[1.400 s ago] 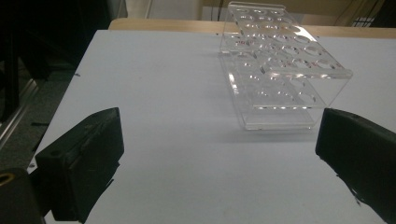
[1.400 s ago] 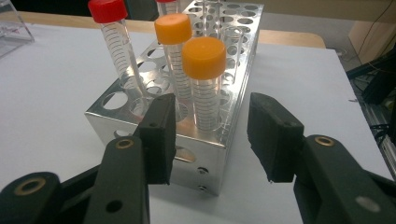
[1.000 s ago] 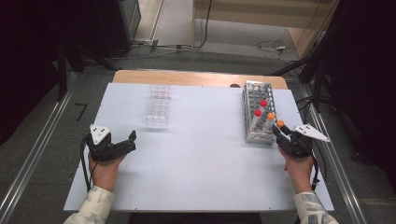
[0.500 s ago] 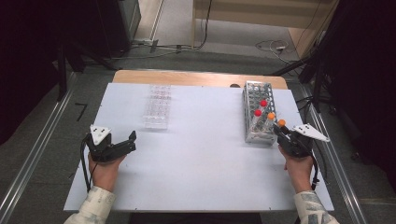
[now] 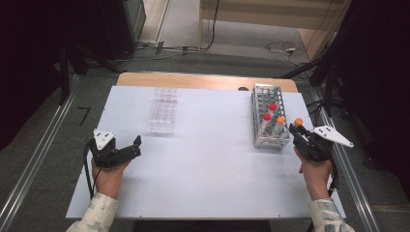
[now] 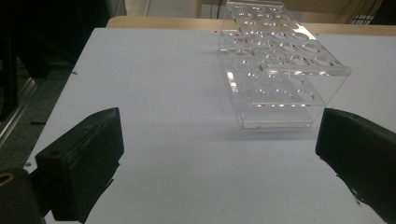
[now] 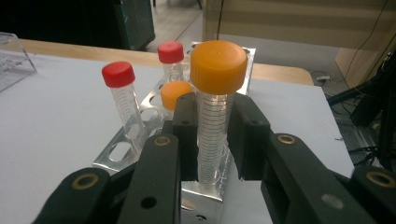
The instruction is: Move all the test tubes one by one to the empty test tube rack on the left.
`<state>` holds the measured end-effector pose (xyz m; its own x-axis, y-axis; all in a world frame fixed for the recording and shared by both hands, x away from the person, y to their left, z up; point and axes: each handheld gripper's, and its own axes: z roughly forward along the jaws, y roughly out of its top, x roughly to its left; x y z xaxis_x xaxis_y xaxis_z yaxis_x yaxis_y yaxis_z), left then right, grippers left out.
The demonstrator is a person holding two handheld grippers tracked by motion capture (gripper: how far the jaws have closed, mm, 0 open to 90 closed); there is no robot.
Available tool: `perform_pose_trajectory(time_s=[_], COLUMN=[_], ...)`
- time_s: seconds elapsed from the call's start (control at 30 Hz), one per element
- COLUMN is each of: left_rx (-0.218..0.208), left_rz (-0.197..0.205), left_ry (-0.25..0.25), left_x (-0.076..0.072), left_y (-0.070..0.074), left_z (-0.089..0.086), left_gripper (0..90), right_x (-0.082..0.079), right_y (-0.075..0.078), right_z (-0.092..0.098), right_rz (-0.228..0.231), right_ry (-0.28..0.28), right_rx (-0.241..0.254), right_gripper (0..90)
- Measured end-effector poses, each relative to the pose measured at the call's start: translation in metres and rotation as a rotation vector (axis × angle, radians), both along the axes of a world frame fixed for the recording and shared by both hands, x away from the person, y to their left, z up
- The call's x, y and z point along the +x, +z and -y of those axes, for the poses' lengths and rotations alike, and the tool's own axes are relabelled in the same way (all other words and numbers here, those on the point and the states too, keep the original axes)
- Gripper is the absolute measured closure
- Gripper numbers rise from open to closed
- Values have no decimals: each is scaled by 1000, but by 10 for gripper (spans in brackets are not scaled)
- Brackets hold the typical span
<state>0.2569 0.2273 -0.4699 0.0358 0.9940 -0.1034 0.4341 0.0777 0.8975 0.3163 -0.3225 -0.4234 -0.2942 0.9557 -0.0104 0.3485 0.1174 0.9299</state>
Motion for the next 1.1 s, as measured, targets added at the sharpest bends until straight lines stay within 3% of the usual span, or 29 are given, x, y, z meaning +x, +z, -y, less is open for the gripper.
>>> perform_pose_trajectory(time_s=[0.3, 0.63, 1.1], left_rx=[1, 13, 10], left_rz=[-11, -14, -15], left_ry=[-6, -41, -72], left_x=[0, -1, -2], left_y=[0, 1, 4], left_z=[3, 10, 20], left_gripper=[14, 17, 25], right_x=[-12, -24, -30], right_y=[15, 25, 19], right_z=[-1, -20, -55], right_rz=[21, 15, -11], right_ry=[20, 107, 220], right_rx=[13, 44, 22], right_gripper=[715, 714, 715])
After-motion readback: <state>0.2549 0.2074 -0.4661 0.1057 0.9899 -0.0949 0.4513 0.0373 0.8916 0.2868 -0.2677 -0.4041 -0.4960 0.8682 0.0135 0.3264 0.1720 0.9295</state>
